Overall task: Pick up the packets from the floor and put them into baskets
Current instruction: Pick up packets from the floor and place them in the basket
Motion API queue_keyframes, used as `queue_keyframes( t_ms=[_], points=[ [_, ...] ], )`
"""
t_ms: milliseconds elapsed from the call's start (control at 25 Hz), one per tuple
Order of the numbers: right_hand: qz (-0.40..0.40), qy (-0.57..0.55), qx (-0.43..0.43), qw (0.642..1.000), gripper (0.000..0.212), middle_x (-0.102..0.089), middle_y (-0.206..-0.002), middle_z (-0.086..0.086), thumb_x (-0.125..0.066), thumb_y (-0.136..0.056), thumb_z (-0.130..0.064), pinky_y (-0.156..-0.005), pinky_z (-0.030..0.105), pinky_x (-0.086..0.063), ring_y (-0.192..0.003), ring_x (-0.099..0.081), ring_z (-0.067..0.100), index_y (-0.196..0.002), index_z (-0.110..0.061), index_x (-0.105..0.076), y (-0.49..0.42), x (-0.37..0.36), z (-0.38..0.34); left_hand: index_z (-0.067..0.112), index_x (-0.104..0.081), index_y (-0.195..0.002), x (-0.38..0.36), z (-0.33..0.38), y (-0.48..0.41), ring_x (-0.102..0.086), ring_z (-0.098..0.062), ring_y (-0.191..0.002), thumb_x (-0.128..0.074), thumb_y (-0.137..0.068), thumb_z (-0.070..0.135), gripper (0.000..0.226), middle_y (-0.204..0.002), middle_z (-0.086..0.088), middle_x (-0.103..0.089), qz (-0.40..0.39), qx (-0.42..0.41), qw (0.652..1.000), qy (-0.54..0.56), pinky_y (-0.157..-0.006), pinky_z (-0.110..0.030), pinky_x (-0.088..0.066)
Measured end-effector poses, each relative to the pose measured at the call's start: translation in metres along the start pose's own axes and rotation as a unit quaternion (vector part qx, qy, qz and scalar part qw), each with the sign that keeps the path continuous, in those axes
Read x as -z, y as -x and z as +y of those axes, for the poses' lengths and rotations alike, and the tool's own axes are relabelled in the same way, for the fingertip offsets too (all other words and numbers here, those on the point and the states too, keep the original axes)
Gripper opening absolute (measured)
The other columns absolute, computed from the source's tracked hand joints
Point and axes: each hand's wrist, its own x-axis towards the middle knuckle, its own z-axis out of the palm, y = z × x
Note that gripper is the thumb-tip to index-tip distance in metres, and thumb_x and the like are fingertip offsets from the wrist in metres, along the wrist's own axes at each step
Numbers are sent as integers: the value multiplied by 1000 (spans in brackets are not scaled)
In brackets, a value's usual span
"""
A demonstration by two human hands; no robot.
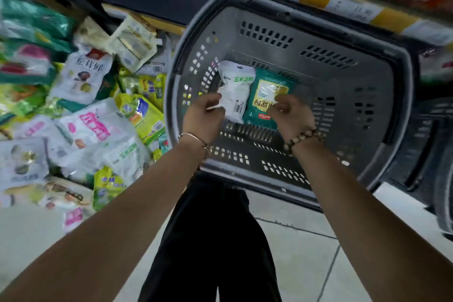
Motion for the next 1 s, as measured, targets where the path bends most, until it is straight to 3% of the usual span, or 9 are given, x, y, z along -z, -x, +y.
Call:
queue_keyframes(
  t_ms=[80, 160, 320, 400, 520, 640, 760, 880, 1000],
  points=[
    [-28, 15, 27, 999, 31, -67, -110, -1, -64, -84, -24, -91, 25, -45, -100, -60, 13, -114, -17, -61, 27, -3, -11, 6, -62, -108, 28, 0, 25, -57, -10, -83, -58, -82, -7, 29, -100, -9, -62, 25, -5, 999, 27, -80, -17, -47],
    [-56, 28, 53, 997, 30, -65, -106, -4, -64, -84, -23, -86, 18, -43, -96, -59, 8, -113, -17, -61, 53, -11, -22, 11, -62, -104, 58, -4, 50, -57, -14, -88, -58, -83, -7, 29, -96, -5, -63, 57, -4, 997, 52, -86, -27, -46],
    [-110, -42, 79, 990, 20, -60, -81, -13, -67, -81, -14, -61, 1, -37, -67, -54, -13, -100, -16, -62, 100, -49, -45, 9, -60, -107, 105, -35, 81, -59, -14, -86, -55, -85, -5, 27, -98, 2, -62, 106, 30, 992, 63, -77, -23, -47],
    [-146, -71, 91, 983, 19, -59, -77, -16, -68, -80, -12, -62, 6, -41, -62, -54, -15, -95, -19, -60, 121, -80, -56, 8, -59, -112, 125, -63, 88, -57, -13, -87, -55, -86, -3, 28, -104, 0, -61, 133, 64, 987, 58, -74, -21, -43],
    [-209, -62, 110, 970, 22, -61, -86, -7, -68, -80, -11, -73, 16, -47, -73, -57, -5, -94, -23, -57, 143, -139, -67, 8, -60, -113, 154, -117, 91, -58, -10, -78, -57, -85, 0, 29, -104, -2, -62, 171, 123, 977, 25, -73, -19, -43],
    [-236, -18, 99, 966, 21, -63, -92, -1, -68, -79, -13, -84, 29, -48, -85, -61, 11, -98, -19, -60, 145, -195, -64, 10, -59, -114, 182, -172, 84, -63, -24, -92, -61, -84, 4, 31, -114, -8, -64, 190, 188, 963, 32, -87, -38, -50],
    [-249, 63, 76, 963, 18, -62, -91, -5, -67, -79, -19, -81, 24, -43, -89, -59, 13, -95, -25, -58, 131, -244, -52, 11, -55, -121, 206, -223, 71, -62, -28, -96, -63, -85, 11, 37, -121, -9, -60, 179, 228, 956, 49, -87, -41, -51],
    [-248, 93, 5, 964, 23, -63, -94, 0, -66, -81, -19, -82, 30, -48, -92, -62, 20, -103, -16, -62, 109, -283, -37, 10, -53, -126, 223, -265, 50, -60, -24, -97, -63, -83, 11, 44, -123, -11, -58, 168, 240, 955, 46, -85, -36, -49],
    [-246, 118, -53, 961, 26, -66, -93, 5, -66, -81, -18, -68, 30, -47, -83, -62, 22, -106, -13, -63, 77, -318, -18, 13, -50, -129, 234, -312, 27, -57, -20, -85, -66, -83, 15, 49, -126, -9, -56, 143, 265, 953, 22, -77, -31, -48]
  ],
)
